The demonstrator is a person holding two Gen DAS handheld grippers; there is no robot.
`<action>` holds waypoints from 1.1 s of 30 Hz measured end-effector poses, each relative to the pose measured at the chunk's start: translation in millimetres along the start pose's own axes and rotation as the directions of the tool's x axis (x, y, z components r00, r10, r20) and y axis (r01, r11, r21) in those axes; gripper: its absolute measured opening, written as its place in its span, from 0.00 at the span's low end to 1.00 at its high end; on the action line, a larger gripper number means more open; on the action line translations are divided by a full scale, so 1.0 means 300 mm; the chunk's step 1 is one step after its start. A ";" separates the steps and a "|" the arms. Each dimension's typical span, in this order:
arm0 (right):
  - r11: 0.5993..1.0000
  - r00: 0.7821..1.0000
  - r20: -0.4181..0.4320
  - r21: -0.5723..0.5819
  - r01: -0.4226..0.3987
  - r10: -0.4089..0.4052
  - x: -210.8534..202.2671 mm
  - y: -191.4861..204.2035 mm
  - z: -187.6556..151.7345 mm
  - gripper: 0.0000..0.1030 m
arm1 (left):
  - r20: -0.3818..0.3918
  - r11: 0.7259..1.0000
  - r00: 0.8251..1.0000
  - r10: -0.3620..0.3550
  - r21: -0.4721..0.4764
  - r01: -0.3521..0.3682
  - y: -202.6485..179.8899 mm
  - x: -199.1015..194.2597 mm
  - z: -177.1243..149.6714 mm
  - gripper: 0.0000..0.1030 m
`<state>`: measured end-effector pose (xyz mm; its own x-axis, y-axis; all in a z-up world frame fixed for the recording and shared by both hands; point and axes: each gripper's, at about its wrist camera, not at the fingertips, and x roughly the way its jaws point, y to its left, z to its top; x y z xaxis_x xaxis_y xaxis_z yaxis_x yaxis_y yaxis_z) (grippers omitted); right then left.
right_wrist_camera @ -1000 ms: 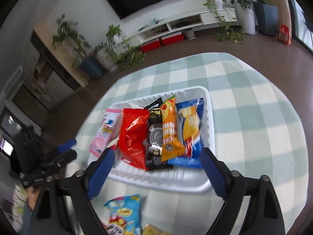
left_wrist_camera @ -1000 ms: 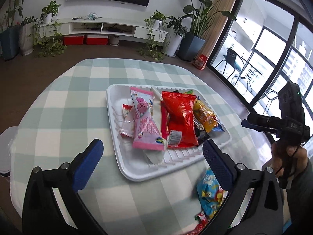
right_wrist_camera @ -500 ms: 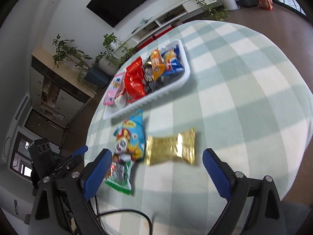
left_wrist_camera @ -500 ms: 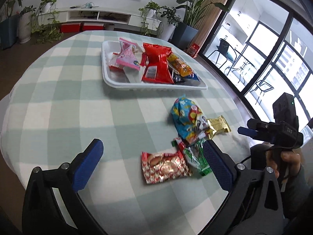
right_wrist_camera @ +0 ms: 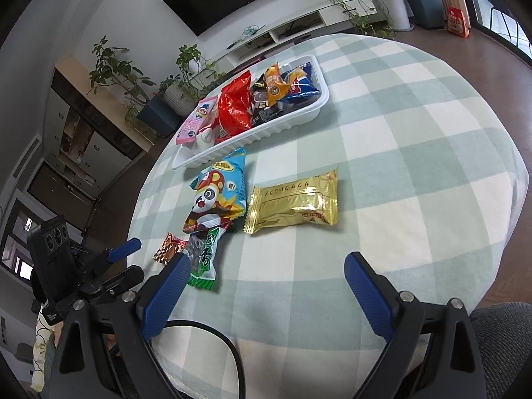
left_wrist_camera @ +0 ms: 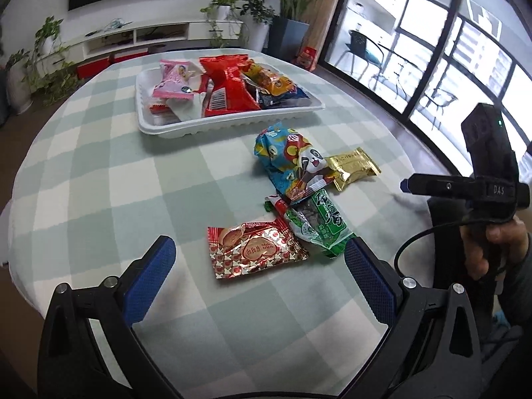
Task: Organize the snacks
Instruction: 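Grasp the red star-print cookie packet with the left gripper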
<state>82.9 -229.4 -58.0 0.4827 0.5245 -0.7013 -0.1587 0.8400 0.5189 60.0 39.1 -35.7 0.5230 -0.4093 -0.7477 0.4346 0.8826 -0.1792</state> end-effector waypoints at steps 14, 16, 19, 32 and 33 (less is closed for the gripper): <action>0.986 0.995 -0.100 -0.167 0.001 -0.018 0.029 0.065 0.052 0.93 | -0.289 0.807 0.957 -0.039 0.556 0.201 -0.048 0.145 0.095 0.99; 0.967 0.991 -0.131 -0.256 -0.014 -0.020 0.038 0.087 0.074 0.93 | -0.331 0.791 0.941 -0.067 0.558 0.252 -0.049 0.169 0.117 0.99; 0.914 0.985 -0.163 -0.404 -0.022 -0.049 0.051 0.110 0.110 0.92 | -0.414 0.752 0.906 -0.084 0.571 0.330 -0.058 0.212 0.127 0.92; 0.820 0.975 -0.208 -0.569 -0.055 -0.078 0.102 0.076 0.210 0.89 | -0.501 0.773 0.861 -0.084 0.513 0.374 0.001 0.278 0.144 0.53; 0.815 0.975 -0.209 -0.577 -0.056 -0.081 0.107 0.076 0.211 0.89 | -0.500 0.771 0.863 -0.067 0.524 0.364 0.001 0.274 0.141 0.52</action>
<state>149.4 -202.3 -37.8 0.3037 0.4721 -0.8276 -0.6535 0.7353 0.1796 134.2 -4.0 -70.1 0.0553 -0.2969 -0.9533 0.9089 0.4102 -0.0751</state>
